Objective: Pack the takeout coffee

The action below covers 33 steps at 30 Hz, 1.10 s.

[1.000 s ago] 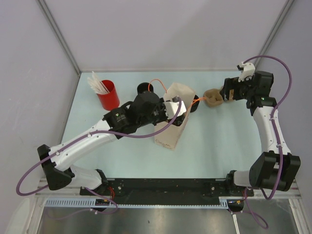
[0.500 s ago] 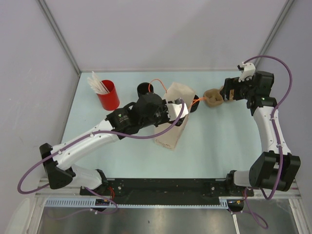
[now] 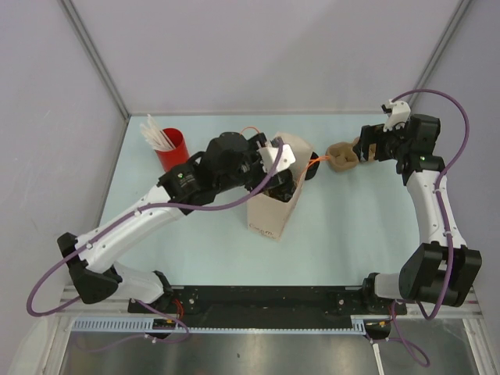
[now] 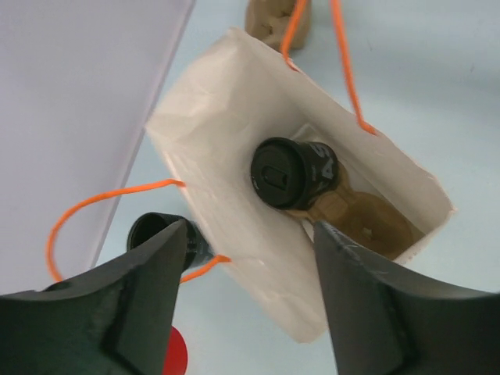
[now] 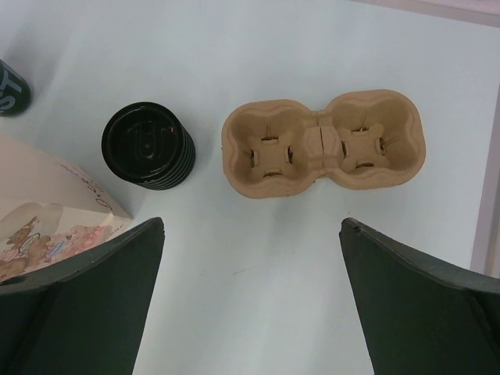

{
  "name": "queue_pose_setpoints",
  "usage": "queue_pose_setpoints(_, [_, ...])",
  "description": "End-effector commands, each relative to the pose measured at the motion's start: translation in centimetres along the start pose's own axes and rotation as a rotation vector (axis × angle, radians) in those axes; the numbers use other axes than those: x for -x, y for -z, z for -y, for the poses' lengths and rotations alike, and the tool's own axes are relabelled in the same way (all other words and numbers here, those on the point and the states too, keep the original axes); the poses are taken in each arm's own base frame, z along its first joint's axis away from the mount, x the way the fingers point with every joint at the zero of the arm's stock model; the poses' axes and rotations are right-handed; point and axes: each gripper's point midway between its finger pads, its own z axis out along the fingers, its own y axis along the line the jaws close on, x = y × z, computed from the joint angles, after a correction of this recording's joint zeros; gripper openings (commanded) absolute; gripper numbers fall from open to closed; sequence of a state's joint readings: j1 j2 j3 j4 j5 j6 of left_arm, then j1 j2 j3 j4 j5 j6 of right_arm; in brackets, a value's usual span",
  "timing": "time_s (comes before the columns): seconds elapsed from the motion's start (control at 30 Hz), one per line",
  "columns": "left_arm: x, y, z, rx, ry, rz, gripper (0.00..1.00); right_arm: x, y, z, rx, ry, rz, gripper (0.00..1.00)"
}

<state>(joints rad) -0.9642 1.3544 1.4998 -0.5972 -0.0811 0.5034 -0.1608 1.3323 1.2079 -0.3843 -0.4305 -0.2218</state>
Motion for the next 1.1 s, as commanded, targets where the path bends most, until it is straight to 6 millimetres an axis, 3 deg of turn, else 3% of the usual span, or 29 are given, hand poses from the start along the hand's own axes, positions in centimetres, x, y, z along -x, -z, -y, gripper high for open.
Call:
queue_pose_setpoints(0.0, [2.8,2.6,-3.0,0.053,0.078,0.103,0.78,0.5,0.0,0.1,0.008,0.014,0.021,1.00])
queue_pose_setpoints(0.13, [2.0,3.9,-5.2,0.104,0.141,0.111,0.99,0.5,0.1,0.1,0.010,0.012,0.022,1.00])
queue_pose_setpoints(0.3, [1.0,4.9,-8.0,0.182,0.194,0.119,0.99,0.4,-0.1,0.1,0.016,0.010,0.017,1.00])
queue_pose_setpoints(0.6, [1.4,7.8,-13.0,0.331,0.254,0.165,0.99,0.6,0.2,0.1,0.015,0.009,0.025,1.00])
queue_pose_setpoints(0.8, [-0.7,5.2,-13.2,0.257,0.312,0.145,0.99,0.5,0.3,0.1,0.018,0.006,0.025,1.00])
queue_pose_setpoints(1.07, [-1.0,2.5,-12.8,0.136,0.360,0.152,0.98,0.5,0.4,0.4,0.015,-0.004,0.027,1.00])
